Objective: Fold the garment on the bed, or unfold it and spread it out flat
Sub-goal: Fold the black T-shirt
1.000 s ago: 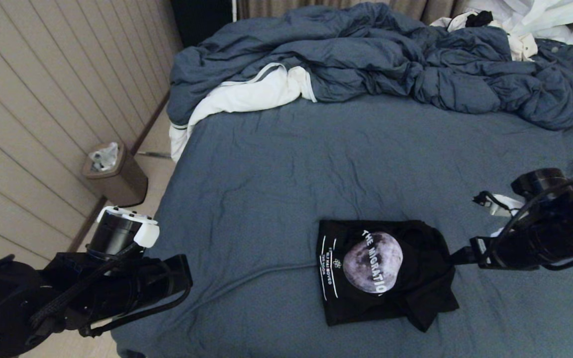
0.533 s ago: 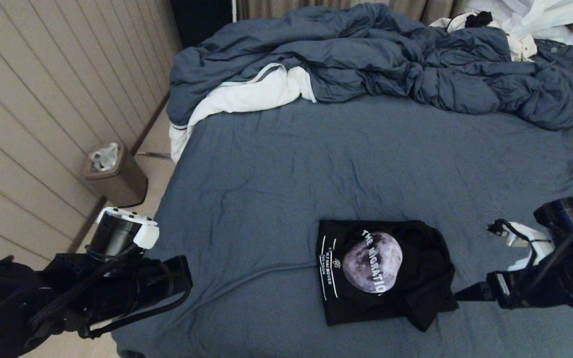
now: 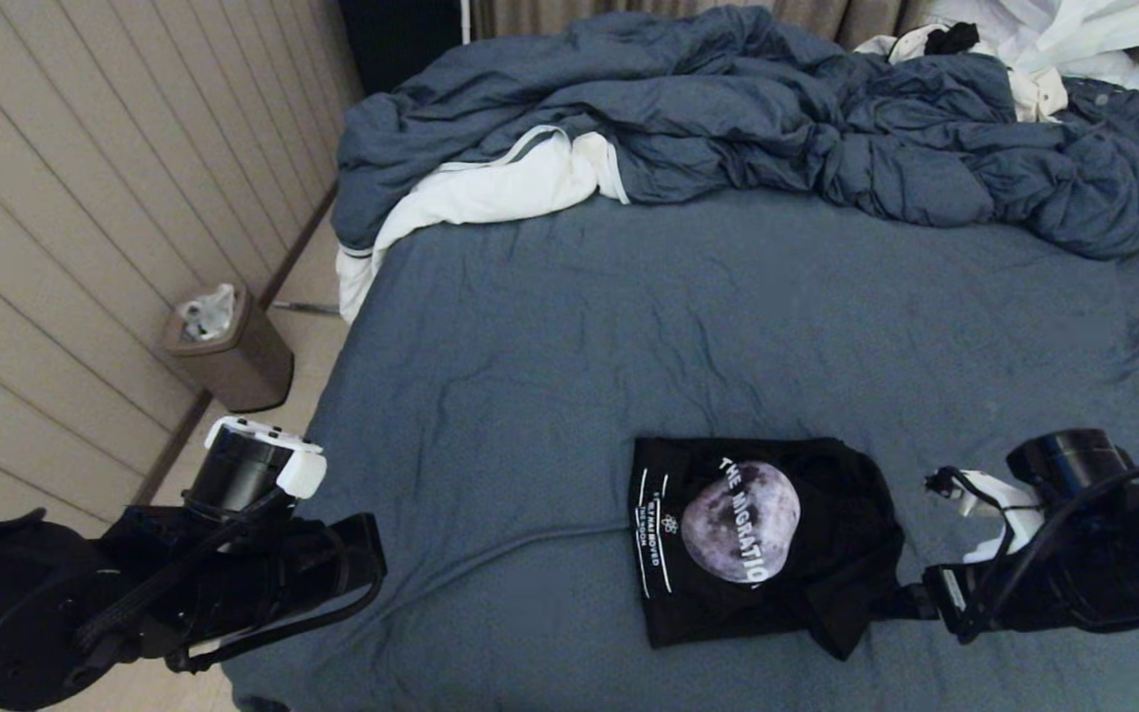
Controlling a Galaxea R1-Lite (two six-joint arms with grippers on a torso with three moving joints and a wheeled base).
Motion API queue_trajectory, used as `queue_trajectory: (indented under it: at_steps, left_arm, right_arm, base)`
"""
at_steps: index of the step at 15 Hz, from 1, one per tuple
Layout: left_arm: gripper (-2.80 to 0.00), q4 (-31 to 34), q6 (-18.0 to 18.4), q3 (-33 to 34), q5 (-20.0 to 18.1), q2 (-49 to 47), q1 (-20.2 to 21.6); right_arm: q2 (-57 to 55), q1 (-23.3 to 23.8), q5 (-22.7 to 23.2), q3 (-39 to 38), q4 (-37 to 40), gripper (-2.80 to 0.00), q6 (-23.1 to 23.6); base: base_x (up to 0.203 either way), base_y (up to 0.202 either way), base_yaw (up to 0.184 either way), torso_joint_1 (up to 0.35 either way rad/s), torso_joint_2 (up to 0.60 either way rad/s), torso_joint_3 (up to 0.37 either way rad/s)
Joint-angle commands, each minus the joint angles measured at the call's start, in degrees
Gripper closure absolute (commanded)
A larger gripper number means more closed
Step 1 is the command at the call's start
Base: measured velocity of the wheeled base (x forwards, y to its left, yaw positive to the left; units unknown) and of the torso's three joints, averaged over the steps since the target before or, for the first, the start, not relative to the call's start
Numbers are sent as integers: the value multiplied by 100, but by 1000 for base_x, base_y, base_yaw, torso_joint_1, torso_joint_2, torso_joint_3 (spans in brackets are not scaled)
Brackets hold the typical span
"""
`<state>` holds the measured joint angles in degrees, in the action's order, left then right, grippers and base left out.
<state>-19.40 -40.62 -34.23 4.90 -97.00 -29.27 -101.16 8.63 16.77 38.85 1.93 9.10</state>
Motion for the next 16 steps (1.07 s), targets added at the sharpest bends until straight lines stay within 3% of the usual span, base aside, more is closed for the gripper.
queue_trajectory:
  at_steps: [1,5,12,16]
  left_arm:
    - [0,-11,-25,-5,3,-65,0]
    - [0,-20,-25,-13,-6,-144,-9]
    - [0,-20,-25,-30,-6,-214,-17]
    - [0,-20,-25,-22,-6,-214,-53]
  right_arm:
    - [-249,-75,10,120,1,-280,-58]
    - [-546,-151,10,395,1,-280,-221]
    - [-233,-514,145,584,-1,-280,-1000]
    - [-641,-542,130,649,-324,-280,-1048]
  base:
    - [0,0,0,0,0,0]
    - [0,0,0,0,0,0]
    - [0,0,0,0,0,0]
    - [0,0,0,0,0,0]
